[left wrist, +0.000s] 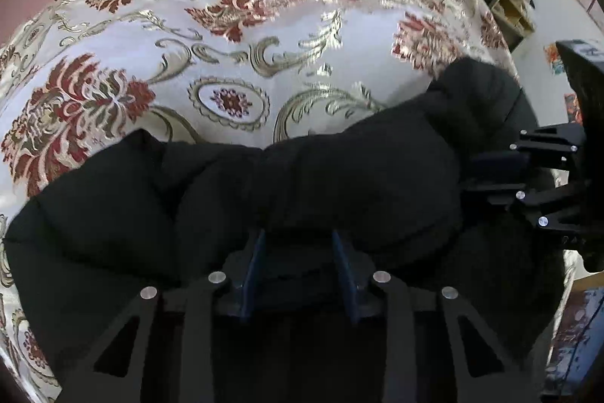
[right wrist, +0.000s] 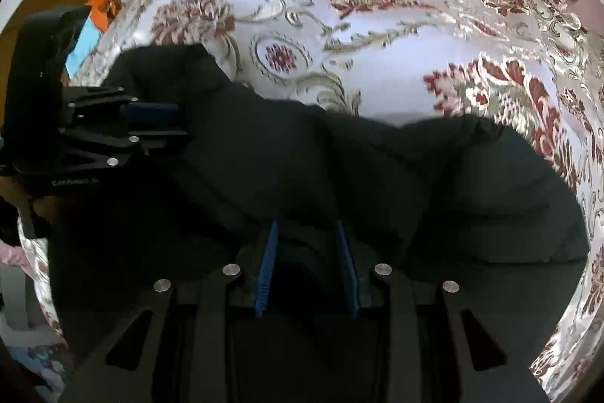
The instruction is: Fold large clothes
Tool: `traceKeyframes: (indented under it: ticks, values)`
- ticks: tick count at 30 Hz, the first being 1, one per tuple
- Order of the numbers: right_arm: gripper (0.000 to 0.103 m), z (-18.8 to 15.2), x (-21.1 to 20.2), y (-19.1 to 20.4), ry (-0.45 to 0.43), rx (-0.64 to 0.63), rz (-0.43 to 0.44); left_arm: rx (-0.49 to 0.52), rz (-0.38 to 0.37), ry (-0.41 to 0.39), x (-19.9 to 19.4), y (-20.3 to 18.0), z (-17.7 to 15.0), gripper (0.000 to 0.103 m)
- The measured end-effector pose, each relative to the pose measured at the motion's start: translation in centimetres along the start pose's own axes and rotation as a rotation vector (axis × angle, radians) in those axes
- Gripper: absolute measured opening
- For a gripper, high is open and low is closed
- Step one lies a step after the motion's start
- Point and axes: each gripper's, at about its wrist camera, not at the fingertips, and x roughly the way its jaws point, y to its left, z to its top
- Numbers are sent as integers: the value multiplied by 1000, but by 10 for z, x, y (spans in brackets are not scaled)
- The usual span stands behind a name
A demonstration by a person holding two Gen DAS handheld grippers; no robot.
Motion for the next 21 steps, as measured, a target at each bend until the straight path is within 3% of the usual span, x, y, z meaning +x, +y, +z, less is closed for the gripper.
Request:
traceKeyframes:
  ticks: [8,11,15,21]
  values:
    - [28,10,42,3,58,-27,-61,32,97,58,43,-13,1,30]
    - [27,11,52,1,18,-7,-65,-1,108,32,55,-10,-2,29]
    - [27,3,58,15,-46,-56,-145,-5,137,3,54,-14,-7,28]
    - [28,-13,25,18,-144,-43,-127,-153,64,-18,24,2,-9,29]
